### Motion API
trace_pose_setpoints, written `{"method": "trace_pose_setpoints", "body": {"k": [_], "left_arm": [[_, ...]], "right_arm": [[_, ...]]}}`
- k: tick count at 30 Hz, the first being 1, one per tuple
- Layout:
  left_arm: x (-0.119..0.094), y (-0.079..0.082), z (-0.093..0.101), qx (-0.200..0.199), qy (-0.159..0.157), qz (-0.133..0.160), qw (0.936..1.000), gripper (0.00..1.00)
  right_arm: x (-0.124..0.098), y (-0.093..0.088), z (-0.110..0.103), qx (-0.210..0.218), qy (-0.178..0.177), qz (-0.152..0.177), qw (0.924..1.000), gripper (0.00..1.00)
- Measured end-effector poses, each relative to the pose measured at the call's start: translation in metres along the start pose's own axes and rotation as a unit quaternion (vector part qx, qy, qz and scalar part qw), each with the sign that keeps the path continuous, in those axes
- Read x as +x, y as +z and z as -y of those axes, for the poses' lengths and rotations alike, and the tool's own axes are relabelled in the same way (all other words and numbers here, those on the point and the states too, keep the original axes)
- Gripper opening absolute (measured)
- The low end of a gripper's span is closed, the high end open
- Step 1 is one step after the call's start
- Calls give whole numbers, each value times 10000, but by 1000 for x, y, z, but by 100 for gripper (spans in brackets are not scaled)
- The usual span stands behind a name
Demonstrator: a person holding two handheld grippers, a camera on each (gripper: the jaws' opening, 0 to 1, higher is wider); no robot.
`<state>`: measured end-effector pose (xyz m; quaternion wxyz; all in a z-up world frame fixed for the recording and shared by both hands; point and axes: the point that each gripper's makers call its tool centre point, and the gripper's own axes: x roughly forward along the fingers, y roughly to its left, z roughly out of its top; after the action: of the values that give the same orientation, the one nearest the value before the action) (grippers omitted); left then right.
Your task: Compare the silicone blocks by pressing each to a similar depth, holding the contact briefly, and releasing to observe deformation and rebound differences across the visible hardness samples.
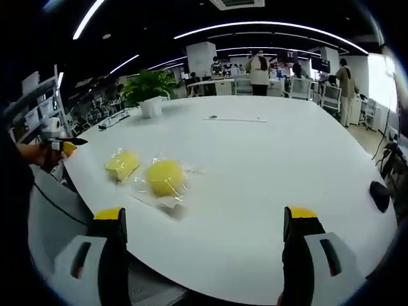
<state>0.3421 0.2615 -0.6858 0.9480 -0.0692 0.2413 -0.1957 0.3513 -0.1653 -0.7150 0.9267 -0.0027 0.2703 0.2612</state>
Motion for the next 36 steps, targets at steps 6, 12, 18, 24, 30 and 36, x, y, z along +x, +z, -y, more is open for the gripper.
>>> {"method": "trace_pose_setpoints", "body": {"k": [6, 12, 18, 24, 30, 36], "left_arm": [[8, -1, -6, -224, -42, -92, 9997, 100], [21, 0, -7, -368, -124, -151, 9991, 100], [34, -5, -8, -579, -148, -326, 9977, 100], [50, -16, -10, -646, -184, -579, 9961, 98], [66, -21, -12, -934, -265, -718, 9927, 97], [83, -22, -14, -1327, -314, -747, 9878, 94]], "right_arm": [[0, 1, 0, 3, -14, 5, 10000, 96], [2, 1, -2, -18, 39, -7, 10000, 96], [1, 0, -3, 31, 26, 0, 10000, 96], [0, -6, -3, 111, 9, -29, 9999, 96], [1, -10, -2, 152, -1, -63, 9999, 96], [1, -11, -3, 186, -6, -68, 9998, 96]]}}
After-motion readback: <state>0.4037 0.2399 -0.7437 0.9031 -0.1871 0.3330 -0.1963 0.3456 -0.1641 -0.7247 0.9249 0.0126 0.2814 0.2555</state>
